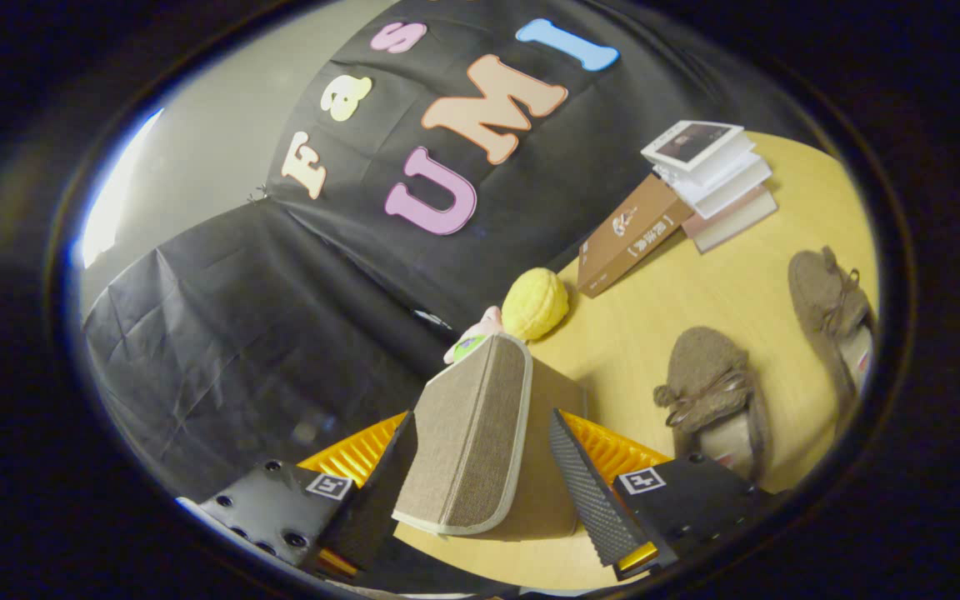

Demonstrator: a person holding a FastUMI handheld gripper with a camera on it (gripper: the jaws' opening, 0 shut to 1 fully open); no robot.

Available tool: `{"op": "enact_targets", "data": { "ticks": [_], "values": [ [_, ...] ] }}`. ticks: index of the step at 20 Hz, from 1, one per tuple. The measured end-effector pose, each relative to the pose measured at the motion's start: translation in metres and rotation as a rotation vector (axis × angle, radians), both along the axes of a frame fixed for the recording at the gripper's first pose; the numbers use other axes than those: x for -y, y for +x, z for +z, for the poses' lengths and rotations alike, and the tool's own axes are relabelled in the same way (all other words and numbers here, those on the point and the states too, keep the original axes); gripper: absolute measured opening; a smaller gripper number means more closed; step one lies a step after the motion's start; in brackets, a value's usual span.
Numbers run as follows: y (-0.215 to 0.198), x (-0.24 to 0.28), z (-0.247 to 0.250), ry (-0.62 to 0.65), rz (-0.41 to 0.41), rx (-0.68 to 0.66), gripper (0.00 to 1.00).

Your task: Open the storage box then place both shoes into the box .Put the left shoe in first, then the right shoe, with the right side of both shoes facing outward in a uniform manner.

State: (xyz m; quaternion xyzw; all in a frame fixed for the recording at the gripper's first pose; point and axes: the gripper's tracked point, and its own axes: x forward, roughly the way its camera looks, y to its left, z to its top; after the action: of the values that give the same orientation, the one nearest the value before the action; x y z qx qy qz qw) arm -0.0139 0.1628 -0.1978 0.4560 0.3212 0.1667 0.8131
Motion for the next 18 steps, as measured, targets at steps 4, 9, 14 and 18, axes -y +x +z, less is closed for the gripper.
{"op": "enact_targets", "data": {
  "ticks": [4, 9, 14, 18],
  "values": [
    [-0.01, -0.028, -0.013, 0.153, 0.041, -0.087, 0.99],
    [-0.012, -0.045, -0.03, 0.342, 0.02, -0.195, 0.99],
    [-0.016, -0.056, -0.042, 0.45, 0.015, -0.267, 0.99],
    [-0.02, -0.064, -0.04, 0.565, 0.01, -0.312, 0.99]
  ]
}}
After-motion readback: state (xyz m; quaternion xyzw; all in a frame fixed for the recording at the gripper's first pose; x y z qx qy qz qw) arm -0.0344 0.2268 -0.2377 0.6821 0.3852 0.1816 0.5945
